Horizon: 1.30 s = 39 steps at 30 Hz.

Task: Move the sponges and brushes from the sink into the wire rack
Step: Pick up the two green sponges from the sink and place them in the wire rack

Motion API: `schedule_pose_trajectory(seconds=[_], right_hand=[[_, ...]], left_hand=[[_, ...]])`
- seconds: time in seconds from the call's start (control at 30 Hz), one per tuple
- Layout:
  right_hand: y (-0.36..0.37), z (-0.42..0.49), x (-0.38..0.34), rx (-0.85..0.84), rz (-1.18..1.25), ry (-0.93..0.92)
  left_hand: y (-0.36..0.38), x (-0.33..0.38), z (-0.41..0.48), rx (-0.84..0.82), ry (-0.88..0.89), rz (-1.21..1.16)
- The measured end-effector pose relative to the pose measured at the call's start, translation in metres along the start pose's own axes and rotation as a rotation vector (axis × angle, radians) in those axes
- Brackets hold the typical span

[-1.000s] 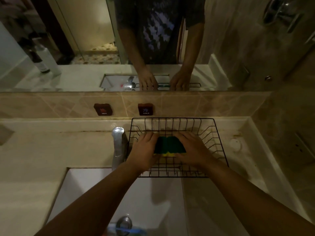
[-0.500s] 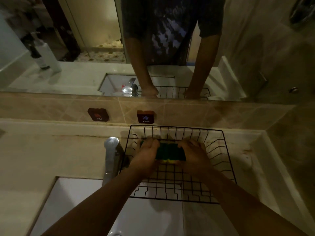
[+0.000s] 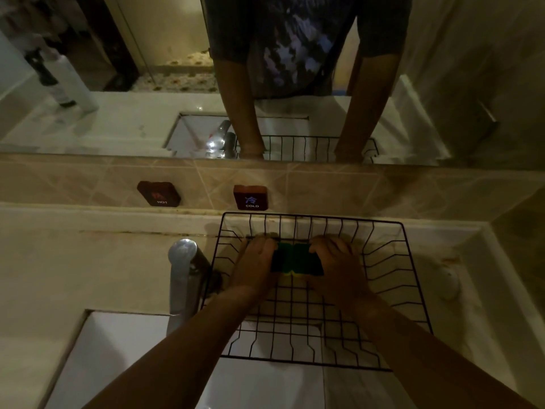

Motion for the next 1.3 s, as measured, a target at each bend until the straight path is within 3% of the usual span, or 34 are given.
schedule_pose_trajectory(seconds=[1.3], right_hand=[[0.0028,0.0079,-0.0010,0.000,0.005,0.005]], left_hand=[[-0.0073,-0.0010,0.0019,0.093,0.104,-0.014]])
Point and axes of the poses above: each hand's wrist, its own z-axis towards the middle knuckle, its own y-axis out of the palm, x = y × z, the point moved 7 cm from there along z, towards the middle knuckle, and after that the axes turned 11 degrees about -x, right-handed, at the moved point
